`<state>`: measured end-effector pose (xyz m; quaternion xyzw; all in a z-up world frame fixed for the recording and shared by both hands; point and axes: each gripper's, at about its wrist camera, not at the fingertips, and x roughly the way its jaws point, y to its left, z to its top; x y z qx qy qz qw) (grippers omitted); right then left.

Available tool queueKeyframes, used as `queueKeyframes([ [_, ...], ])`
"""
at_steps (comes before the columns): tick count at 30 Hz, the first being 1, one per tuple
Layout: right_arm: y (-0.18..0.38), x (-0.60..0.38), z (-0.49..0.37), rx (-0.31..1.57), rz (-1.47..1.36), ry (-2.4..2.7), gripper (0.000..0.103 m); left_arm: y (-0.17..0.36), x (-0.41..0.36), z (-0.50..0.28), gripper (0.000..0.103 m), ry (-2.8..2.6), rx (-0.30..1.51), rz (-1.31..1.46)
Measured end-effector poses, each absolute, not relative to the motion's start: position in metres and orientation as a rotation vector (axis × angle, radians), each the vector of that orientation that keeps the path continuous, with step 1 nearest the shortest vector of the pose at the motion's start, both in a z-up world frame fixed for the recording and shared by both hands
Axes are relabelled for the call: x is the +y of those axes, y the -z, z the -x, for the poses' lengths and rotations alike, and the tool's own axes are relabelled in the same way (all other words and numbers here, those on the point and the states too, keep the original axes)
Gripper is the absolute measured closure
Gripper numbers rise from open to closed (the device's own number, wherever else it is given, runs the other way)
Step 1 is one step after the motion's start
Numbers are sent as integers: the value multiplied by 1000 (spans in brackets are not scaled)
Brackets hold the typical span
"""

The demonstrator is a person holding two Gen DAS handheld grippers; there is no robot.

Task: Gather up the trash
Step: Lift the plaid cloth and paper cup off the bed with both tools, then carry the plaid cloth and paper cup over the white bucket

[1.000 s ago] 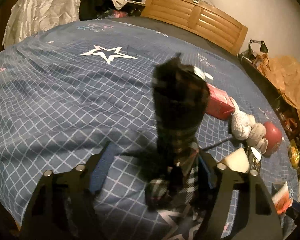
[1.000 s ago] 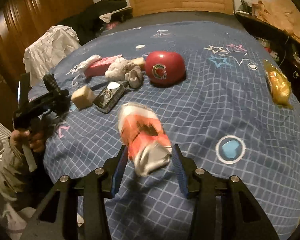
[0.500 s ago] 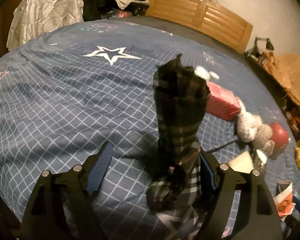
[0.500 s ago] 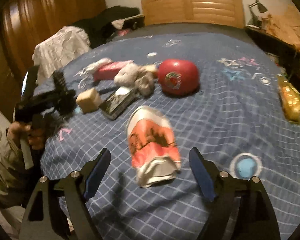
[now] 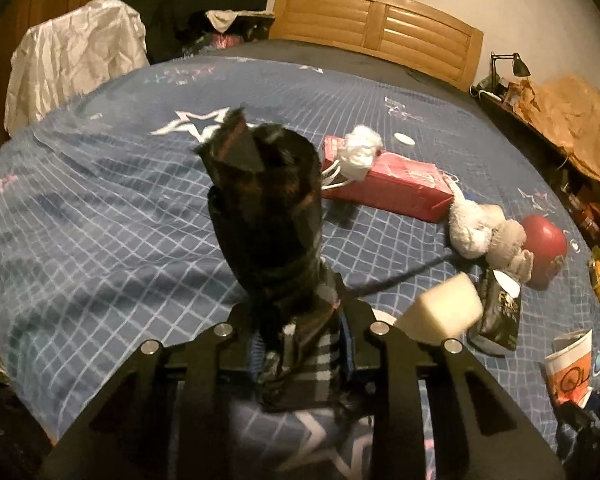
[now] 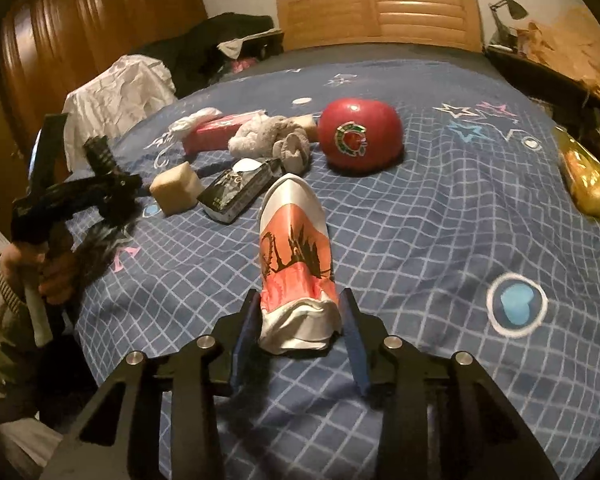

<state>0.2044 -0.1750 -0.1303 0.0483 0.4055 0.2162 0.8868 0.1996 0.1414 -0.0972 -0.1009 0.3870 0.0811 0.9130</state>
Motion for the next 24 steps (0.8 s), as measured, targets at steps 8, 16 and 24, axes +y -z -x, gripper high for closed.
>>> queueKeyframes([
  [8,118,-178,-181,816,-118,-445,62,75,127,-173,78,-243,793,135],
  [16,90,-190,-158,756,-130,-406,62,40,91,-152,78,-255,711,17],
  [24,62,-229,-140,697,-174,-320,61,11,28,-149,78,-154,642,-70],
])
